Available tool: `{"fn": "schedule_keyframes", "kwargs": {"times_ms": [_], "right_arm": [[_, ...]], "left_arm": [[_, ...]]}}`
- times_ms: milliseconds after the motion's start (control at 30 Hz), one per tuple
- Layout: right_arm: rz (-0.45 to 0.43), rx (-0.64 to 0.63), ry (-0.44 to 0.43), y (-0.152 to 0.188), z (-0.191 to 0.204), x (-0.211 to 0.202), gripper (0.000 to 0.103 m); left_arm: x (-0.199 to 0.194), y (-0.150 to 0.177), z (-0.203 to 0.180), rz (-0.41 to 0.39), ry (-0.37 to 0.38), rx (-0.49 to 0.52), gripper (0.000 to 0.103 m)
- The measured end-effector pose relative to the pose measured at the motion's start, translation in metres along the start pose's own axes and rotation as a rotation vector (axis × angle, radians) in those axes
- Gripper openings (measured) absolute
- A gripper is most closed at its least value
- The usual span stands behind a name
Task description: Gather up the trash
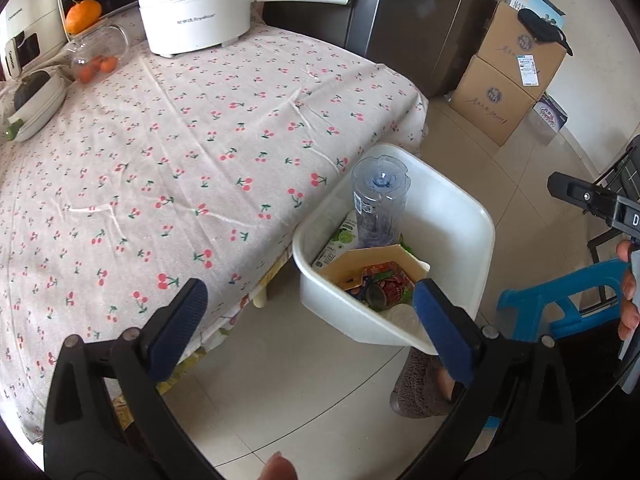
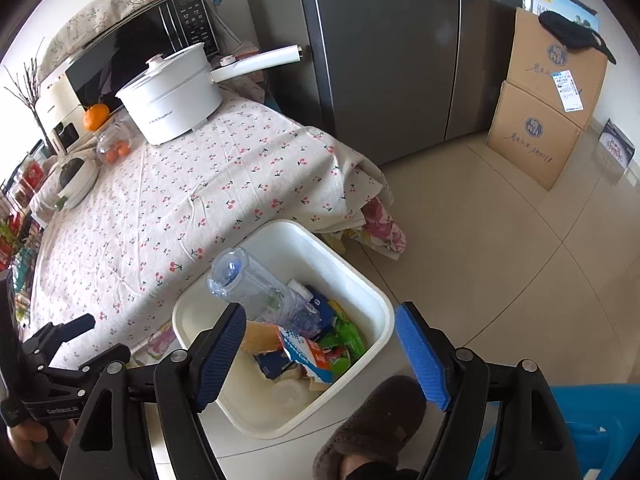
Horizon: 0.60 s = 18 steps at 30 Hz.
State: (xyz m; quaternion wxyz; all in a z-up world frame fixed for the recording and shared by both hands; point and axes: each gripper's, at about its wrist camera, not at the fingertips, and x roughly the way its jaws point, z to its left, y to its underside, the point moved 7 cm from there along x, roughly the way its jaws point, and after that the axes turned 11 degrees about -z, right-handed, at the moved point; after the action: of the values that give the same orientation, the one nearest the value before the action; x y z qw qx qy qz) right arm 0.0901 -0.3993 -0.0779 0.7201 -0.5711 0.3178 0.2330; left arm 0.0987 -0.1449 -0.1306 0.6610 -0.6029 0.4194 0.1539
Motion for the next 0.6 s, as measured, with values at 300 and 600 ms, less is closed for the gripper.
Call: {"fn": "schedule_keyframes", "kwargs": {"times_ms": [300, 600], "right_arm": [[-0.090, -0.138, -0.018, 0.008, 0.058, -0.029, 0.094], [-0.178, -0.190, 0.009, 0.010, 0.094, -0.057, 0.103]], "left_arm": [[-0.062, -0.002, 0.025, -0.152, -0.170, -0.028, 0.102], [-0.096, 0.003, 0.049, -0.227, -0.243, -0.079, 0.102]]}}
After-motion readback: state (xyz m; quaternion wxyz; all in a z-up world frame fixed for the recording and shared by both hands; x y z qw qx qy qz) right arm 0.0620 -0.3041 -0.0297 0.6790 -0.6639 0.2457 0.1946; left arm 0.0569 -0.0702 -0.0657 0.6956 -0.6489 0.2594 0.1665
